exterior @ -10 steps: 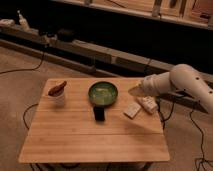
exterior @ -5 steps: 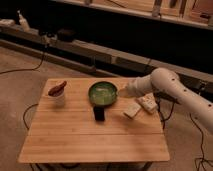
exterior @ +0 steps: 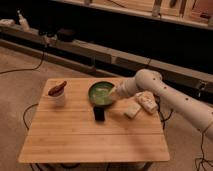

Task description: Knock the eraser over

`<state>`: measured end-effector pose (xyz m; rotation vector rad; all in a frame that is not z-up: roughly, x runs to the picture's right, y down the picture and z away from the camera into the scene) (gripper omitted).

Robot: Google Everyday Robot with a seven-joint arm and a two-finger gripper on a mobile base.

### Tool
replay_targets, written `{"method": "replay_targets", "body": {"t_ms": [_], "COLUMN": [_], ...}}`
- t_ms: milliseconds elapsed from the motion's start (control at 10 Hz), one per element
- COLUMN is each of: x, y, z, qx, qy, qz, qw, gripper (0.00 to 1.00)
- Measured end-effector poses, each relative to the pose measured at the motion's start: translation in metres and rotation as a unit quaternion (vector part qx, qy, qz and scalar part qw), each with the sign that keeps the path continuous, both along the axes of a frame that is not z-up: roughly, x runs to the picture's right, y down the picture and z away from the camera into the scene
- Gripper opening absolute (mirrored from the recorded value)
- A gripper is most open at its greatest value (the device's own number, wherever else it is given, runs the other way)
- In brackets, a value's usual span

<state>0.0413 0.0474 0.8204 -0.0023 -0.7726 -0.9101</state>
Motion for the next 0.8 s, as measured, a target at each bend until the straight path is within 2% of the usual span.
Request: {"method": "replay_targets", "body": {"t_ms": [400,800], "x": [-0.022,-0.036], "y": [0.008,0.009], "z": [0.017,0.024], "qx": [-0.004,-0.019], "qy": [-0.002,-0.016], "qz": [-0.035,-0.037], "qw": [0.9994,0.999], "gripper": [0.0,0.0]}}
